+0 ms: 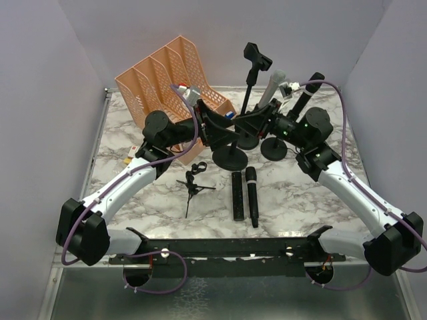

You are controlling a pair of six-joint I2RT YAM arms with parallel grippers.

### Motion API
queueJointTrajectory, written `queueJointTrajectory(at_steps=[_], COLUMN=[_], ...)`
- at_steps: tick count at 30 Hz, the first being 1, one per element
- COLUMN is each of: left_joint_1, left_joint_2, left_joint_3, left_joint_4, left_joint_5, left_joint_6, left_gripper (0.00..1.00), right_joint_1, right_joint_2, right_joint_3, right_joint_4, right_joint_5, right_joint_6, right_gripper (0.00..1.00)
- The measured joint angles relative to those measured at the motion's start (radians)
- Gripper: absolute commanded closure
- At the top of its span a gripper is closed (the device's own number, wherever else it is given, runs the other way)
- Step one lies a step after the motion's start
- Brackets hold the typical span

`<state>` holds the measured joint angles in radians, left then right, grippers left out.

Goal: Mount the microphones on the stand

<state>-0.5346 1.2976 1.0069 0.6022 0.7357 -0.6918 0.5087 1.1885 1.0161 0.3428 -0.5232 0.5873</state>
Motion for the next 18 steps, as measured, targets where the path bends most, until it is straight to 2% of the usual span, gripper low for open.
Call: queueJointTrajectory(at_steps=[9,12,15,18], left_joint_1=[-0.007,-0.025,-0.046,-0.05], left_joint_2=[0.011,0.039,0.059,0.064], left_joint_3=[-0.007,-0.003,-0.003,-0.002], left_joint_4=[-0.004,-0.005,-0.008,-0.01], left_joint_5=[0.152,0.181,0.196,0.198], left_joint_6=[-0.018,-0.014,0.0,0.014], left_gripper=[0.37,0.5,0.7,1.0], right_joint_1=[0.0,0.0,0.0,0.0], right_joint_2=[0.0,0.0,0.0,0.0], right_joint_3=[0.037,0.037,0.037,0.036], right_joint_4=[0.01,0.024,0.042,0.058], right_joint_5=[-0.047,-0.049,-0.05,-0.053], right_joint_6=[0.042,0.059,0.077,0.098], right_gripper=[0.99,0.99,0.99,0.99])
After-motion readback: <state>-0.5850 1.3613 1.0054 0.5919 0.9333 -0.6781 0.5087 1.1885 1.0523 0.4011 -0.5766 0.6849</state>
